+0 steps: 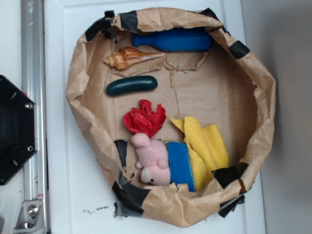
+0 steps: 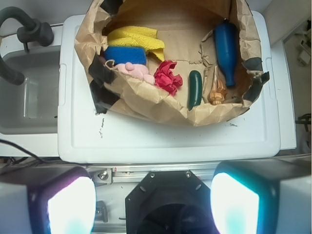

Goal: Grab the plastic pickle.

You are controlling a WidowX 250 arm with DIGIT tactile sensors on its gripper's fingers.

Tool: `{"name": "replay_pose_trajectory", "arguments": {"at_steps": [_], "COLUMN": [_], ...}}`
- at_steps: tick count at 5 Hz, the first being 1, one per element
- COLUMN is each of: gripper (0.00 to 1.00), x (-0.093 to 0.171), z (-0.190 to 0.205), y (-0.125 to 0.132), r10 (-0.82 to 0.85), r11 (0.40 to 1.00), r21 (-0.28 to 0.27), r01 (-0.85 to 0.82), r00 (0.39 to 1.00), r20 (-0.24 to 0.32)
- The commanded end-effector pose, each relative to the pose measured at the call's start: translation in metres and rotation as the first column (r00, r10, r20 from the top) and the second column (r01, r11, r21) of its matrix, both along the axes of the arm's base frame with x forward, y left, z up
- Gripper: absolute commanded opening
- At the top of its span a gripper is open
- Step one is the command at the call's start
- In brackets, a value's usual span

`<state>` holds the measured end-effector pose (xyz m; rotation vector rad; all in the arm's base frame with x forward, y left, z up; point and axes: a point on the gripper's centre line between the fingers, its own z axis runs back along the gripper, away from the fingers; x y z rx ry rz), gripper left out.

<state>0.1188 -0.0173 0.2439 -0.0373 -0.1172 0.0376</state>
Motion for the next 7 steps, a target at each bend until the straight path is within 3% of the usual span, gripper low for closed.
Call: {"name": "replay_pose_trajectory", "arguments": {"at_steps": [1, 2, 3, 4, 5, 6, 7], "gripper": [1.0, 1.0, 1.0, 1.0, 1.0, 1.0, 1.0], "x": [0.0, 0.038, 0.082, 0.111, 0.126, 0.125, 0.119], "z": [0.0, -0.013, -0.018, -0.042, -0.093, -0.13, -0.157], "y": [0.0, 0.024, 0.047, 0.062, 0.058, 0.052, 0.061], "r10": [0.0, 0.09, 0.051, 0.025, -0.147, -0.31, -0.377], "r11": [1.0, 0.996, 0.997, 0.999, 0.988, 0.946, 0.925], "r21": [0.0, -0.02, -0.053, -0.04, 0.032, 0.079, 0.024], "r01": [0.0, -0.089, -0.047, -0.023, 0.148, 0.314, 0.38], "r00": [1.0, 0.995, 0.997, 0.999, 0.989, 0.949, 0.923], "r20": [0.0, 0.045, 0.064, 0.042, -0.028, -0.064, -0.074]}}
